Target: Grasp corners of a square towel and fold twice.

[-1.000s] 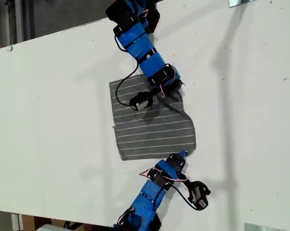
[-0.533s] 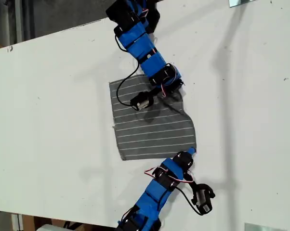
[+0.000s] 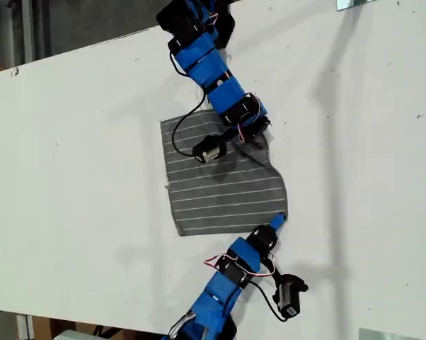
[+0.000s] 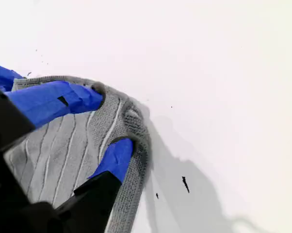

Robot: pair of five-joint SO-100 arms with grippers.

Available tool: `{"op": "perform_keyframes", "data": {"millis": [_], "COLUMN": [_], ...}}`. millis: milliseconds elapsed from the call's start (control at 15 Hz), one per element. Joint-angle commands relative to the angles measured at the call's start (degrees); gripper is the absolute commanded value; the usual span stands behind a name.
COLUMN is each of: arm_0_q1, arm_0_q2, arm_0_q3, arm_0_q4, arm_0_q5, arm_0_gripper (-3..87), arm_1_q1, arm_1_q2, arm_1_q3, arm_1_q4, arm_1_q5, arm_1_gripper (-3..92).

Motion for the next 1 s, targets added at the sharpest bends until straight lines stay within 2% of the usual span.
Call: {"op": "perform_keyframes", "data": {"millis": [0,133,267,400,467,600,933], "arm_0_q1": [-0.88,-0.53,-0.26,0.62,0.70,0.79,1.32], "arm_0_q2": [8.44,9.58,9.58,7.73,7.73,6.42,-8.79], "arm_0_q3": [5.45,5.27,3.96,-0.18,0.53,-1.58,-19.16], "arm_0_q4": [-6.33,-4.22,3.16,14.50,17.49,21.18,25.14], "arm_0_q5": [-0.44,-1.14,-6.06,-11.95,-14.24,-15.29,-14.06], "arm_0_gripper": [20.0,23.3,23.8,23.9,23.9,24.0,24.2], "arm_1_q1": [-0.88,-0.62,-0.70,-0.88,-1.14,-1.49,-1.76], "arm_1_q2": [-0.18,-0.35,-0.44,-0.44,-0.44,-0.44,-0.35], "arm_1_q3": [-2.72,-2.72,-2.64,-2.55,-2.81,-2.99,-2.90], "arm_1_q4": [-0.88,-1.05,-1.05,-1.32,-1.32,-1.41,-1.32], "arm_1_q5": [0.62,0.62,0.62,0.62,0.62,0.97,1.23], "arm_1_gripper": [-0.1,-0.1,-0.1,-0.1,-0.1,-0.1,-0.1]}}
